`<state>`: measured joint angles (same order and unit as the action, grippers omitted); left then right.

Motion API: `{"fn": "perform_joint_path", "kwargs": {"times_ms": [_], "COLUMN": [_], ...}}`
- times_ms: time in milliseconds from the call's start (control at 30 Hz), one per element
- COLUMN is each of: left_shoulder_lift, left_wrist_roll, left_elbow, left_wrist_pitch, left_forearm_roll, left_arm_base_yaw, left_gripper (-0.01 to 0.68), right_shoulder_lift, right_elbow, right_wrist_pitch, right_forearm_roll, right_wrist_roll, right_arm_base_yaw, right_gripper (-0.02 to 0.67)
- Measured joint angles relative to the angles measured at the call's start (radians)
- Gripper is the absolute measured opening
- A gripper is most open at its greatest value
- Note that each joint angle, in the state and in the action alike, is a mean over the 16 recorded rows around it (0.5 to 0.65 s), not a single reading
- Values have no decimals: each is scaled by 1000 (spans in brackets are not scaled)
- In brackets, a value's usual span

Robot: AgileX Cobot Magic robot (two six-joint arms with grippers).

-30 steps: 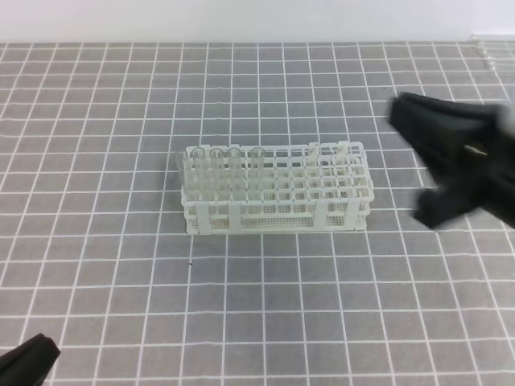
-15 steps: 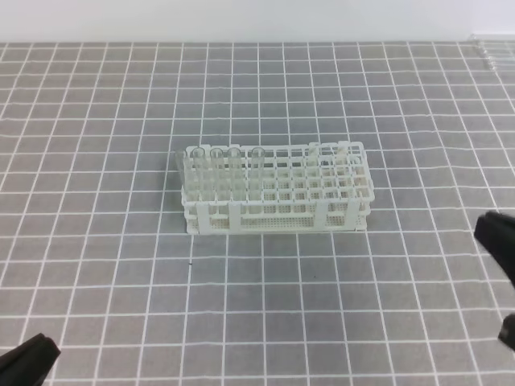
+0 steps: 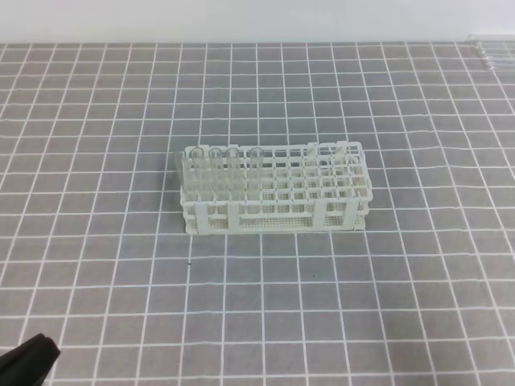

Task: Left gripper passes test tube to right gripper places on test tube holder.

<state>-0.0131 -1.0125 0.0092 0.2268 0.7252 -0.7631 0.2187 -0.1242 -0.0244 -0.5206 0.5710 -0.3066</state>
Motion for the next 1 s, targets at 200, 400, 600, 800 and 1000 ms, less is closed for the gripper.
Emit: {"fn": "perform_joint_path", "kwargs": {"times_ms": [200,400,600,800,1000], "left_shoulder_lift": [-1,-4,-3,-1,0], "left_wrist_roll": [0,1,0,0,0], "left_elbow": [1,3,2,0,0], "left_wrist_pitch": [2,11,26,38,42], "left_forearm_roll": [0,1,1,0,0], "left_arm_base_yaw": [0,0,0,0,0], "left_gripper": [-1,-1,-1,-1,-1], "right_shoulder_lift": [-170,-233,-234,-234,-234], "right_elbow": [98,126,126,126,126], "right_wrist_pitch": [29,25,-43,-164,-273], "right_forearm_roll": [7,86,307,529,616], "right_wrist_roll": [12,-40,-276,-522,-632], "right_arm_base_yaw": [92,118,119,119,119], "right_gripper": [-13,-13,-13,-13,-13]}}
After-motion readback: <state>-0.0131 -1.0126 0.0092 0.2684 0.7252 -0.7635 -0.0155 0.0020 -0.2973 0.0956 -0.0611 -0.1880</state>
